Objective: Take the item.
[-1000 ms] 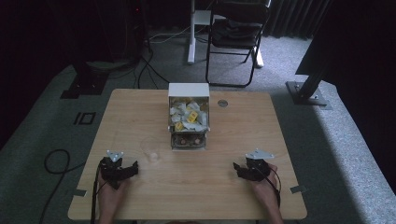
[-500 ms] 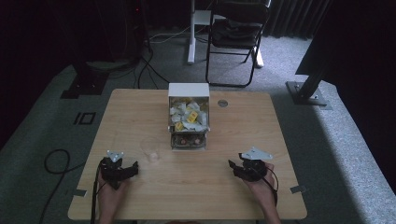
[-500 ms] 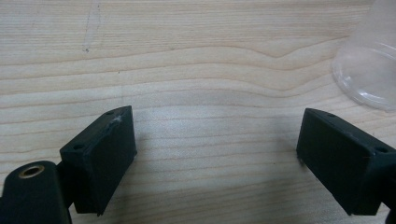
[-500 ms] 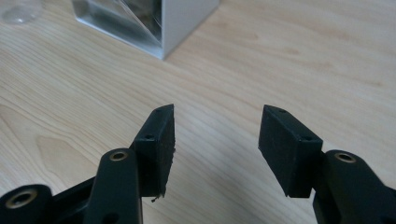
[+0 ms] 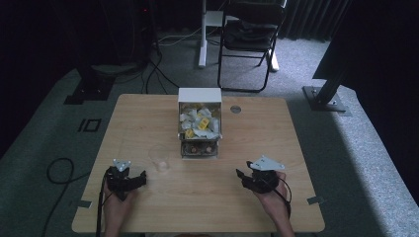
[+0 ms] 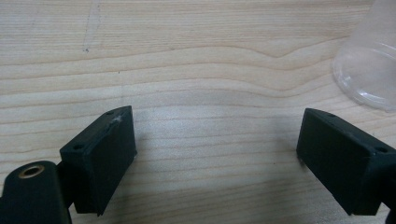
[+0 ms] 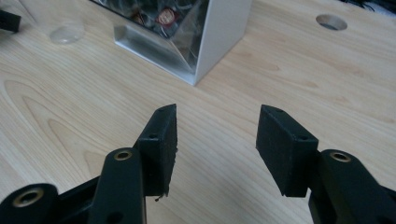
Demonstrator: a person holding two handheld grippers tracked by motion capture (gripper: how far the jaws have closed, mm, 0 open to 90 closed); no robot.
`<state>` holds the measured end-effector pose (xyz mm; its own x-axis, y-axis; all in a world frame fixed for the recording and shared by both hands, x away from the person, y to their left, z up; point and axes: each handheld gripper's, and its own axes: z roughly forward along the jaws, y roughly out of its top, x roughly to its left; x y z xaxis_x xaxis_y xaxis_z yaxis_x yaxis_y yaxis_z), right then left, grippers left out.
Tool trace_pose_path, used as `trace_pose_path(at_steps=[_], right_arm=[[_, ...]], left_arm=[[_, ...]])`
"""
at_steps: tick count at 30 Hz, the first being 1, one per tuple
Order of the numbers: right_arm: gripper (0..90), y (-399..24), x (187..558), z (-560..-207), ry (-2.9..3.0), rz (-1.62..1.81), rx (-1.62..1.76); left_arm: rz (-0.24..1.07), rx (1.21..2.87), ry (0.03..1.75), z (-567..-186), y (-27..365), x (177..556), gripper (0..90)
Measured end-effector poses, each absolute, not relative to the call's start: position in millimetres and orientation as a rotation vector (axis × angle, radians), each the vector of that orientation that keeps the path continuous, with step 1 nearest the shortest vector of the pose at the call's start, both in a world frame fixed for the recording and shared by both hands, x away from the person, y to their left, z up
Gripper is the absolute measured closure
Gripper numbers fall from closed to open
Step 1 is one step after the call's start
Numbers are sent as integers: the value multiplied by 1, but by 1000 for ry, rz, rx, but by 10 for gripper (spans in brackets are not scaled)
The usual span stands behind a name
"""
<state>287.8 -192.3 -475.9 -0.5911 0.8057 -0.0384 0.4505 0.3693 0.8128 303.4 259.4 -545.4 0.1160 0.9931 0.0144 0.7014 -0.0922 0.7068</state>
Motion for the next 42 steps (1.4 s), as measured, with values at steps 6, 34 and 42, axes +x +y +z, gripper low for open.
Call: trace_pose_path(at_steps=[6,34,42], right_arm=[[480,-182,288,-465,2200,1127,1050],[477,-142,296,-450,2228,1184,944],[490,-135,299,-451,2248,1184,918]], left_arm=[[695,1854,1640,-545,259,303,126],[695,1853,1640,-545,259,303,126],[695,1853,1641,-545,259,303,126]])
